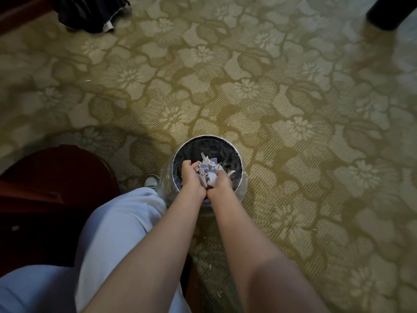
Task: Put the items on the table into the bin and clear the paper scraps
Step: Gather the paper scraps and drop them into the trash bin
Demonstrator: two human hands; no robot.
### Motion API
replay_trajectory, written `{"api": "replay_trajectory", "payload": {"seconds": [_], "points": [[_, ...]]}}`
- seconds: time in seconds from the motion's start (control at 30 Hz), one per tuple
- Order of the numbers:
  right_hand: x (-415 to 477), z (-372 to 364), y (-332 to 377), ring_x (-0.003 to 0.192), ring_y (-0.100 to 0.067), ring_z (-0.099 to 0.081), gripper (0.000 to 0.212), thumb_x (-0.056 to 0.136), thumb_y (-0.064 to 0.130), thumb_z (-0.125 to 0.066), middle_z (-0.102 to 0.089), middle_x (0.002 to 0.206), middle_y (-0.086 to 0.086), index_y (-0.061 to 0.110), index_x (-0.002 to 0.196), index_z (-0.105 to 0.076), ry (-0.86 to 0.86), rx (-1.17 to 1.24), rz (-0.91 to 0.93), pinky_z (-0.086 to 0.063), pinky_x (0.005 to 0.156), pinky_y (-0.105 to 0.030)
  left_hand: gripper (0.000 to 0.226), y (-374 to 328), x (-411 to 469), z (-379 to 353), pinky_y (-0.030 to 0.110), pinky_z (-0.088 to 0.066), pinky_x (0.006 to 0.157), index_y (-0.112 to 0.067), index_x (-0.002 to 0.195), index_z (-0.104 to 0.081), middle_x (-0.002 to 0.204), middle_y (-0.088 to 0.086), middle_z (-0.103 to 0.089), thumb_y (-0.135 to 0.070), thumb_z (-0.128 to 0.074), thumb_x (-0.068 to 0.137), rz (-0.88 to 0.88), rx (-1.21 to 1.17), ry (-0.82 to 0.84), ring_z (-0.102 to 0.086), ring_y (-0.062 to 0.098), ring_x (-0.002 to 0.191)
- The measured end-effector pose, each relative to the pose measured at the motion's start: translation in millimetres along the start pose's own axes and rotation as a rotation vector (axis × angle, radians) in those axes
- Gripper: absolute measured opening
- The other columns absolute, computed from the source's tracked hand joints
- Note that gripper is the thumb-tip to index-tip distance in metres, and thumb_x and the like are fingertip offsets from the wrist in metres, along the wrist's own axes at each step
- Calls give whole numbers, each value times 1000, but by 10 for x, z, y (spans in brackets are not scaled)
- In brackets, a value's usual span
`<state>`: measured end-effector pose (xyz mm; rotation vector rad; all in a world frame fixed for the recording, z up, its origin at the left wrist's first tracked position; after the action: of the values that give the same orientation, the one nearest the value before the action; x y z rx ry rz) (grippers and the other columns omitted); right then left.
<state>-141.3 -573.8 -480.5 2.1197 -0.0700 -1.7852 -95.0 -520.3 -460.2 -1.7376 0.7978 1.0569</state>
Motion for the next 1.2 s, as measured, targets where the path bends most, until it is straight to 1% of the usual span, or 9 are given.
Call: {"api": "replay_trajectory", "payload": {"seconds": [0.13,0.3,0.47,0.53,0.63,0.73,1.03,1.13,1.2], "points": [[85,-75,-15,98,-35,-61,35,94,10,-40,-57,127,-20,-2,124,-53,75,30,-28,-48,92,-44,36,-4,-46,-21,29,-40,58,-11,71,-47,71,8,-50,-33,-36,97,22,11,6,-49,21,62],[147,-74,-3,126,-33,-47,36,97,12,-40,-53,126,-21,-2,129,-44,146,92,-90,-40,105,-38,37,-2,-47,-59,30,-39,62,-9,74,-47,76,11,-51,-33,-34,98,27,32,52,-49,22,67],[129,-21,29,133,-32,-38,43,100,17,-38,-35,143,-22,0,139,-35,152,13,-80,-33,108,-37,31,-22,-16,-27,35,-40,82,-8,104,-49,94,14,-53,-35,-35,97,26,33,63,-50,22,75],[92,38,50,133,-32,-38,41,100,16,-37,-36,143,-23,0,139,-36,139,-33,-65,-33,108,-37,36,-52,-62,-17,36,-40,83,-12,120,-48,118,17,-50,-36,-32,98,26,68,75,-53,23,89],[27,93,86,132,-32,-40,41,101,15,-35,-37,144,-22,-1,138,-38,140,-87,-46,-34,107,-38,49,-138,-168,-13,40,-30,104,-15,141,-39,148,13,-35,-38,-27,99,11,137,97,-37,27,133],[-102,93,170,132,-32,-39,39,100,12,-34,-39,143,-20,-2,135,-41,152,-103,-11,-36,105,-36,49,-249,-298,-43,41,-24,110,-16,140,-41,151,13,-31,-39,-25,99,-45,199,126,-27,27,140],[-816,-166,719,135,-29,-37,40,100,13,-28,-40,145,-17,0,135,-43,296,-143,202,-31,109,-36,49,-686,-1031,-353,38,-19,112,-19,134,-50,148,10,-37,-42,-25,98,-233,275,246,-29,23,139],[-1179,-304,944,135,-28,-37,34,100,13,-26,-42,144,-15,4,109,-57,362,-136,285,-30,110,-35,48,-921,-1449,-513,37,-20,112,-20,131,-52,147,11,-37,-40,-24,99,-344,315,303,-31,22,138],[-1463,-403,1083,135,-28,-38,36,100,14,-25,-43,144,-15,3,118,-55,411,-121,339,-30,109,-35,48,-1076,-1784,-631,35,-20,112,-18,132,-51,147,11,-37,-39,-23,99,-418,323,364,-31,22,138]]}}
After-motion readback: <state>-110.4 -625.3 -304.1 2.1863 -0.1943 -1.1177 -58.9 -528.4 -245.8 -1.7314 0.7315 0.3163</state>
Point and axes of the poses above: each hand's wrist, its own x-axis towards the middle knuckle, its own z-axis out of the back of the hand, y = z × x, the point moved 10 cm from there along x, towards the middle knuckle
